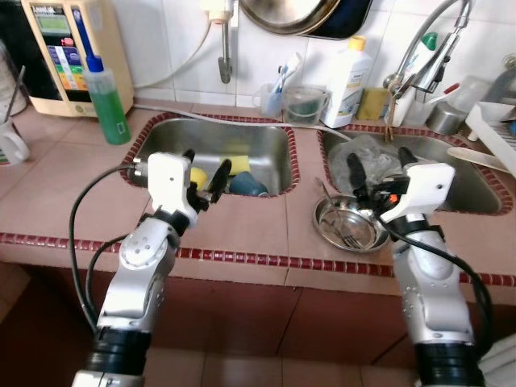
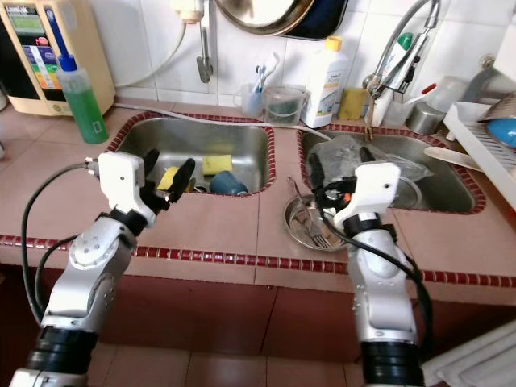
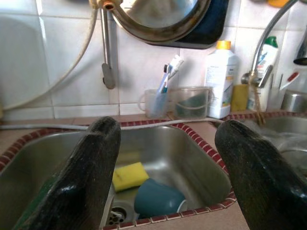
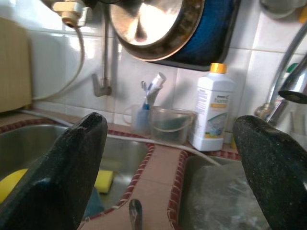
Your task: Kitchen organization
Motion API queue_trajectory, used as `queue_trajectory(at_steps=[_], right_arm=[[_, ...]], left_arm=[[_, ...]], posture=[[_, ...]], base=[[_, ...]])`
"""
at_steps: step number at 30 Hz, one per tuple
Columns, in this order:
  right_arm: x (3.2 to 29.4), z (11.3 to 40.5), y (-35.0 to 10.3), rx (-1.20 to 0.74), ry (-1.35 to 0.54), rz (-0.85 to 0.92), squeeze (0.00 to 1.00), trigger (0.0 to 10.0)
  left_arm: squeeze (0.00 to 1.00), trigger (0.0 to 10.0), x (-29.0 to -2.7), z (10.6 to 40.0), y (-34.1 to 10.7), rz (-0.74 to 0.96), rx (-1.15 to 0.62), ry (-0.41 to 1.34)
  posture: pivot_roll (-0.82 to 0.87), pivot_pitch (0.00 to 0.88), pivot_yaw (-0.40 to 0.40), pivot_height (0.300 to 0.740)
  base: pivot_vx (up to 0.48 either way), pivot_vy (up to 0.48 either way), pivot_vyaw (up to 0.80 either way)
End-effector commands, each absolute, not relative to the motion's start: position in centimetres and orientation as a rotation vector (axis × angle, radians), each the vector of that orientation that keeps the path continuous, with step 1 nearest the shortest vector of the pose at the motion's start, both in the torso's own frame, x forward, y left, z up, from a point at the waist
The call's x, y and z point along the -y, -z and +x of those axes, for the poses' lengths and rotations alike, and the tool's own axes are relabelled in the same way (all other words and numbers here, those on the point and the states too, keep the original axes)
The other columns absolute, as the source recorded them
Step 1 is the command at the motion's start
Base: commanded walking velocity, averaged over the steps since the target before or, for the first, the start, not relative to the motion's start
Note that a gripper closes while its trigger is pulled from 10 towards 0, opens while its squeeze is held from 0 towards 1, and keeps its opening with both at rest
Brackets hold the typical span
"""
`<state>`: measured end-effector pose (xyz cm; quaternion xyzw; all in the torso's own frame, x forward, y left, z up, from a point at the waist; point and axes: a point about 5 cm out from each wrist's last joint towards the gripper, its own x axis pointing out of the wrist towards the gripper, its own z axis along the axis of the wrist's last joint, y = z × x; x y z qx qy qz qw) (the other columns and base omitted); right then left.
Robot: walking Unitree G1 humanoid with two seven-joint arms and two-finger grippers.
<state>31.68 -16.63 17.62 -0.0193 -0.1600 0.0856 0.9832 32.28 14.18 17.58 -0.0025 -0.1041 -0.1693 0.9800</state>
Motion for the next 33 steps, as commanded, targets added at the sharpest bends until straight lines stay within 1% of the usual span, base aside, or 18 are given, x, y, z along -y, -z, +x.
queue_trajectory(at_steps=[1, 7, 10, 13, 23, 28, 33], right_arm=[[17.6, 31.5, -17.6, 0.312, -0.147, -0.053, 0.0, 10.0], [18.6, 31.4, -16.7, 0.246, -0.143, -0.065, 0.0, 10.0], [19.2, 31.5, -16.2, 0.177, -0.134, -0.083, 0.0, 10.0], [19.9, 31.8, -15.8, 0.114, -0.111, -0.077, 0.0, 10.0], [21.2, 33.0, -14.9, -0.076, -0.094, -0.037, 0.0, 10.0], [21.6, 34.3, -15.5, -0.089, -0.09, -0.032, 0.0, 10.0], [21.3, 35.4, -15.9, -0.114, -0.128, -0.028, 0.0, 10.0]], left_arm=[[0.0, 10.0, -13.1, 32.1, -17.8, 0.021, 0.203, 0.408], [0.0, 10.0, -11.9, 30.6, -17.5, 0.071, 0.181, 0.572], [0.0, 10.0, -11.1, 29.5, -17.5, 0.098, 0.162, 0.686], [0.0, 10.0, -10.3, 28.8, -17.6, 0.122, 0.145, 0.763], [0.0, 10.0, -9.0, 28.0, -18.8, 0.14, 0.161, 0.844], [0.0, 10.0, -8.2, 27.2, -19.3, 0.146, 0.171, 0.907], [0.0, 10.0, -8.0, 26.8, -19.3, 0.152, 0.164, 0.917]], posture=[[-0.02, 0.0, -0.006, 0.74], [-0.02, 0.0, -0.006, 0.74], [-0.02, 0.0, -0.003, 0.74], [-0.02, 0.0, -0.001, 0.74], [-0.03, 0.0, -0.002, 0.74], [-0.03, 0.0, -0.007, 0.74], [-0.02, 0.0, -0.015, 0.74]], base=[[0.0, 0.0, 0.0], [0.0, 0.0, 0.0], [0.0, 0.0, 0.0], [0.0, 0.0, 0.0], [0.0, 0.0, 0.0], [0.0, 0.0, 0.0], [0.0, 0.0, 0.0]])
